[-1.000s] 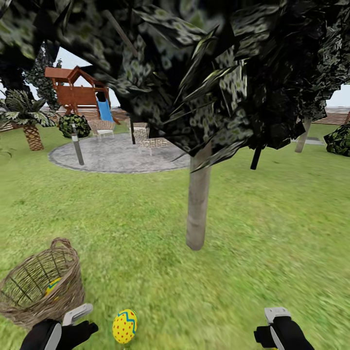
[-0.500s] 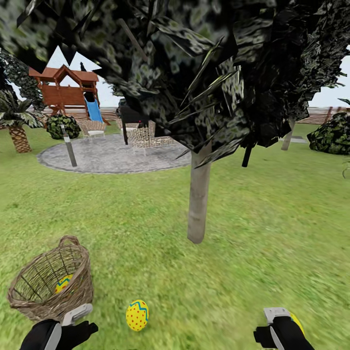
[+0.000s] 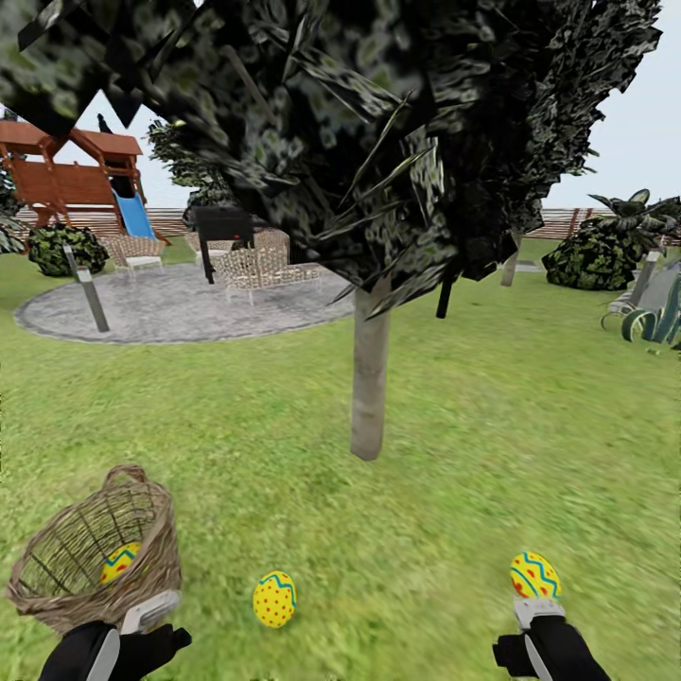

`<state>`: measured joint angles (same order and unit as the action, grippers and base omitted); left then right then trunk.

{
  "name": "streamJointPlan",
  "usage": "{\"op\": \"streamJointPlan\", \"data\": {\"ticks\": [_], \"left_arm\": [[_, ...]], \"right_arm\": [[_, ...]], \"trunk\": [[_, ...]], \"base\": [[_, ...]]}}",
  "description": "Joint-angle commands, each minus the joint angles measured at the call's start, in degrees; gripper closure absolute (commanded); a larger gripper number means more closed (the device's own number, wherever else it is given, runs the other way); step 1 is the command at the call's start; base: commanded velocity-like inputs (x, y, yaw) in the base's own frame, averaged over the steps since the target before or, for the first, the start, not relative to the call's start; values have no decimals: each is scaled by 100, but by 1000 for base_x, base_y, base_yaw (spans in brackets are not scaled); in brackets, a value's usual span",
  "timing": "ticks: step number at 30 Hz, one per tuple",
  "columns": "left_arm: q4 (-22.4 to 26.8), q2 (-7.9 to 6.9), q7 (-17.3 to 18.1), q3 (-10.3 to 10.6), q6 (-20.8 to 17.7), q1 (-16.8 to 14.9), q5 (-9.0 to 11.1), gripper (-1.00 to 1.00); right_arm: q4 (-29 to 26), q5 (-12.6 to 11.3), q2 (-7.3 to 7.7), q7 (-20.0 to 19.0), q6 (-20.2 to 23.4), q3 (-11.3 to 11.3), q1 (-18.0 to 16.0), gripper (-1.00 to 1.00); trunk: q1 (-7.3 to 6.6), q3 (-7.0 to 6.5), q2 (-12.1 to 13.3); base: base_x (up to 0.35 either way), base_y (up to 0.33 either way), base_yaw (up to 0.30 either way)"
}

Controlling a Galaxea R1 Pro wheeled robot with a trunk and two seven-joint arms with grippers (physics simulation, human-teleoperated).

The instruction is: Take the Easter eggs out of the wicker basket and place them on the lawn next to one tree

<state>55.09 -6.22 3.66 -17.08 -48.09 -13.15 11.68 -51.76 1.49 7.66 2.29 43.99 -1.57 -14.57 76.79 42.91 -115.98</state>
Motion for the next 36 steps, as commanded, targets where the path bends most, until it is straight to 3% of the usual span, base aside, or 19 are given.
{"op": "streamJointPlan", "data": {"ticks": [1,14,36], "left_arm": [[1,1,30,-9,-24,-3,-8,-100],[17,-2,21,-14,-25,-3,-8,-100],[28,-5,21,-14,-25,-3,-8,-100]], "right_arm": [[-9,13,-1,6,31,-1,-2,-100],[104,18,-15,13,29,-1,-2,-100],[105,44,-76,8,30,-9,-2,-100]], "trunk": [[-3,6,-3],[-3,3,-3],[-3,-39,-3]], "base": [[-178,296,-32],[-173,299,-20],[-130,313,-272]]}}
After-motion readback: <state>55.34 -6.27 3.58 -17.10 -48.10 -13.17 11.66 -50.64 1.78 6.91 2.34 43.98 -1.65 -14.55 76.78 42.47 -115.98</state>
